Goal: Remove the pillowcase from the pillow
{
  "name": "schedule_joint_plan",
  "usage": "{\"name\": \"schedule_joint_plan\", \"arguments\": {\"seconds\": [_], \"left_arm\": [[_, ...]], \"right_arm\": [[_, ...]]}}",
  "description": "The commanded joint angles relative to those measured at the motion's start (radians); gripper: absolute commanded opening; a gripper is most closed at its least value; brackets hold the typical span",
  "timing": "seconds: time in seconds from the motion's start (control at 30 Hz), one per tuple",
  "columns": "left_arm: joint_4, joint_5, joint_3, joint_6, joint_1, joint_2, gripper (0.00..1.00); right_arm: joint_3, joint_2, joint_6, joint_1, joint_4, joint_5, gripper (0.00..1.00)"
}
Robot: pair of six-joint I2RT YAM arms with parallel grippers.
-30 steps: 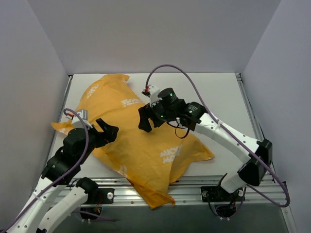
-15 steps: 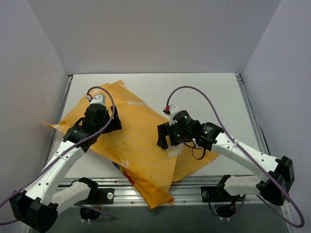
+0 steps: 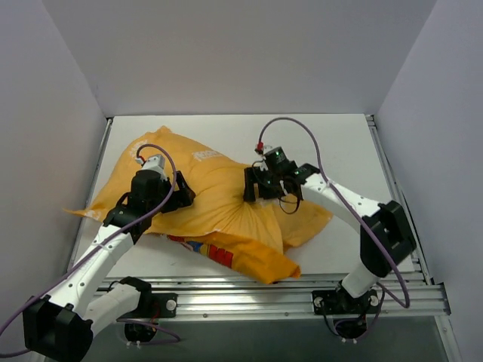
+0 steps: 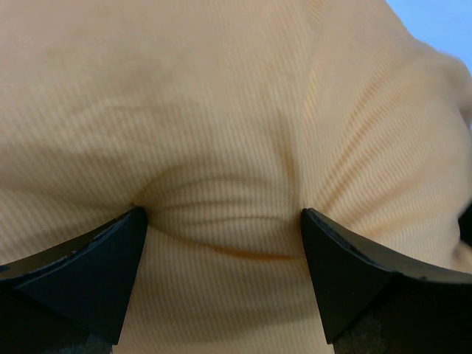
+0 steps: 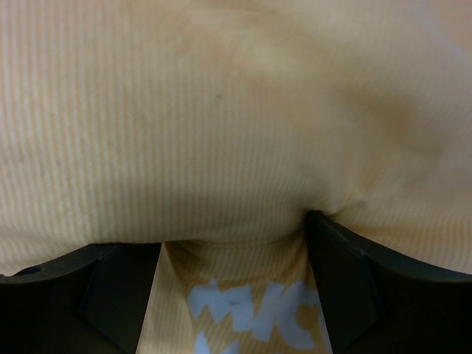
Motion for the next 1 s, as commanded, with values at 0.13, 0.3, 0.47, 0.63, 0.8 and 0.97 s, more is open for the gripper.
{"name": "schedule_joint_plan", "arguments": {"seconds": [0.13,0.3,0.47,0.63,0.8,0.97], "left_arm": [[0.051,0.329,-0.046,-0.058,-0.197,-0.086,0.94],[-0.125,0.196,0.219,0.086,-0.245,-0.132,0.94],[-0.288,-0.179,0.437,0.235,-0.224,-0.06,0.94],[-0.25,-0.131,0.462,0.258,-0.028,0.117,0.94],[-0.184,-0.008,0.37,0.177,0.138,0.234,0.94],[-0.116,0.093,0.235,0.126,0.143,0.265,0.94]], "right_arm": [[0.515,0.32,-0.049,-0.124,0.092,0.351,0.75],[0.664,0.288,-0.066,-0.122,0.075,0.318,0.82],[0.433,0.088,-0.043,-0.107,0.089,0.288,0.84],[0.142,-0.13,0.049,0.0,0.135,0.251,0.84],[-0.133,-0.225,0.196,0.131,0.268,0.145,0.84],[-0.261,-0.18,0.31,0.12,0.535,0.065,0.84]]}}
